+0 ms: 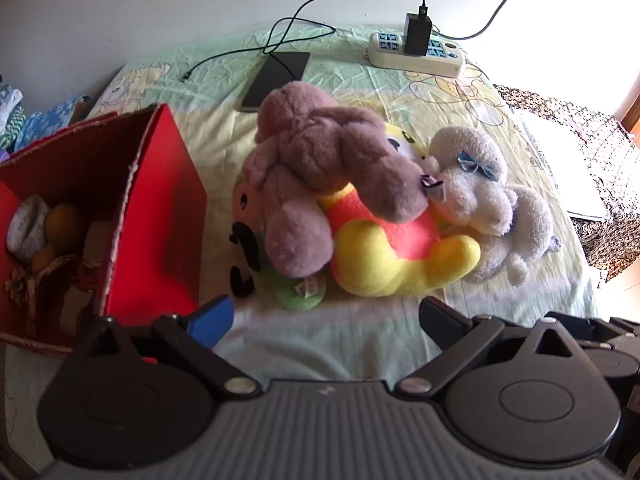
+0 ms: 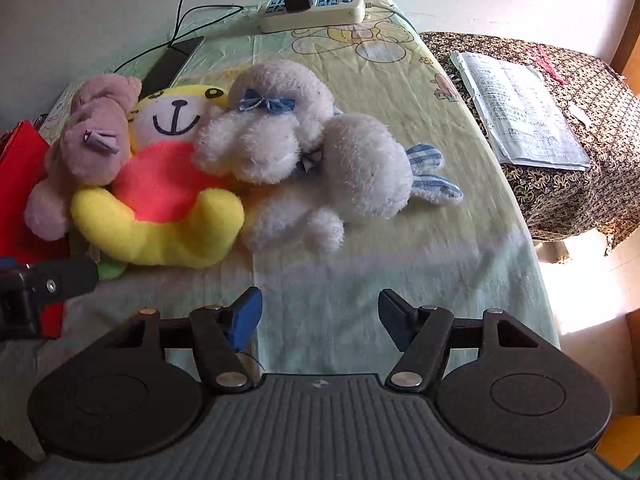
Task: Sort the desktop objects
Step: 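Reach both grippers to the pink teddy bear and close on it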
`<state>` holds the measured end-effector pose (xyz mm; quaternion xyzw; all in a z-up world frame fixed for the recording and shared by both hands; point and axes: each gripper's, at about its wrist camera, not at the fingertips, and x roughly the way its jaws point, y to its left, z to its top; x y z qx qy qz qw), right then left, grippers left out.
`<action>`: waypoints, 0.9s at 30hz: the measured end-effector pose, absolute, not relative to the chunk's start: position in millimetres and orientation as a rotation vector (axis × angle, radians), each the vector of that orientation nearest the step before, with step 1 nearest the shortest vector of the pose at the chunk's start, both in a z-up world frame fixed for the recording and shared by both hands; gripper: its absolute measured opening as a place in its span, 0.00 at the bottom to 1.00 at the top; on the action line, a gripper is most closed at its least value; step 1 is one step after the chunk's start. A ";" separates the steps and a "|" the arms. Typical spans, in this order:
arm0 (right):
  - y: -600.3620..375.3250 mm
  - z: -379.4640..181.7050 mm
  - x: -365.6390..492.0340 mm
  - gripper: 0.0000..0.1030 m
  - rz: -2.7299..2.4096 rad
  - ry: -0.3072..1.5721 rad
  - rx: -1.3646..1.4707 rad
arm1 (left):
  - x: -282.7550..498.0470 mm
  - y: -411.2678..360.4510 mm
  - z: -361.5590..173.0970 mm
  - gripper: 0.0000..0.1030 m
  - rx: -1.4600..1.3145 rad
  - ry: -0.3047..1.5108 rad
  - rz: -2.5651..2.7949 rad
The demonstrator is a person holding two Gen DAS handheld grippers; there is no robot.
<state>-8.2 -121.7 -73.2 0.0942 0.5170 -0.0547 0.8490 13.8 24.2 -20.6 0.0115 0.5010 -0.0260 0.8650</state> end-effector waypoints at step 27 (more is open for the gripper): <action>-140.3 40.9 67.8 0.71 0.106 0.772 0.383 | 65.9 57.9 22.4 0.94 -0.002 0.991 -0.110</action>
